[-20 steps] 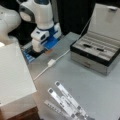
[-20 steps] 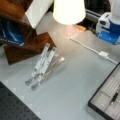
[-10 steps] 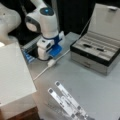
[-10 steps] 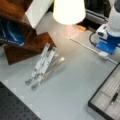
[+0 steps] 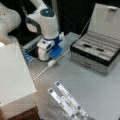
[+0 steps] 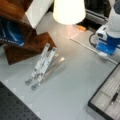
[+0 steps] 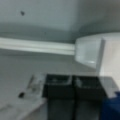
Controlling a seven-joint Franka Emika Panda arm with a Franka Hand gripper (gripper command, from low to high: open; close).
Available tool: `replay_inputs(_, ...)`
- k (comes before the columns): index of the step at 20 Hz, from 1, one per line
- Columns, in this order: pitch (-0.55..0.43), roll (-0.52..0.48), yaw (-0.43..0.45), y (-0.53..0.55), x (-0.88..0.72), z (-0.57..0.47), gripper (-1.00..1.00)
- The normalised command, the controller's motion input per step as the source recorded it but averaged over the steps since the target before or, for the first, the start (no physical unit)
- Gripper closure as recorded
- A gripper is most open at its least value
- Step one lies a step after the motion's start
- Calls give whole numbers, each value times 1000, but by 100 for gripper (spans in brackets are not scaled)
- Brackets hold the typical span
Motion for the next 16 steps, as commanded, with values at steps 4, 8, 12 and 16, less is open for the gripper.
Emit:
replay_inputs(4,-319,61,-101,-108,-458,-368,100)
replay_inputs(8,-349,68,-93,-162,-485,-360,100)
replay_inputs(12,-366,90,-97,-145,-512,-336,100)
replay_inputs(16,-384,101,-107,-102,-515,-354,100)
